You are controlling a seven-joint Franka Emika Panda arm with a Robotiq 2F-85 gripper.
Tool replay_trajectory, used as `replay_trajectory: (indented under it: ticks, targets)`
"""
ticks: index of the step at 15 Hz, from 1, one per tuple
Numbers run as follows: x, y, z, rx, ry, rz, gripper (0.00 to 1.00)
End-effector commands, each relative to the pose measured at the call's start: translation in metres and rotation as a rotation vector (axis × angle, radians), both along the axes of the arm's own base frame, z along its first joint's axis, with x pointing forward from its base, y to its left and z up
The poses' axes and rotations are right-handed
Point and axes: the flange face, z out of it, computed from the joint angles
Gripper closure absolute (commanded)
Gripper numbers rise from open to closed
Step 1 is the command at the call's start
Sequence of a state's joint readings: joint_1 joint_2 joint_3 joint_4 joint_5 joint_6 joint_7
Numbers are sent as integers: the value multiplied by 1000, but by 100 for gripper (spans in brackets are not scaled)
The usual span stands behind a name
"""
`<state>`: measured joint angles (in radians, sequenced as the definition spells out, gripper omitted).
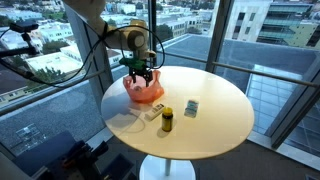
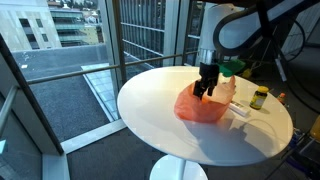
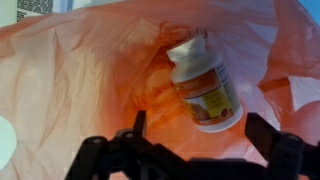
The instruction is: Take the white bottle out of the plastic bag and put it on the table
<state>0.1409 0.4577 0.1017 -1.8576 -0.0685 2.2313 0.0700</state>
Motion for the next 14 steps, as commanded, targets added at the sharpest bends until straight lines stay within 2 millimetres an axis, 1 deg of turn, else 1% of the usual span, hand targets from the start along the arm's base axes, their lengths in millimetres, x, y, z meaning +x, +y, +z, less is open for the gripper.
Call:
replay_trajectory:
  ticks: [1, 6, 10, 14]
  targets:
    - [0, 0, 0, 0, 1, 1, 0]
    - [-4, 6, 0, -4, -43, 65, 0]
    - [-9, 12, -9, -4, -74, 121, 0]
    - [-18, 10, -16, 8, -76, 139, 0]
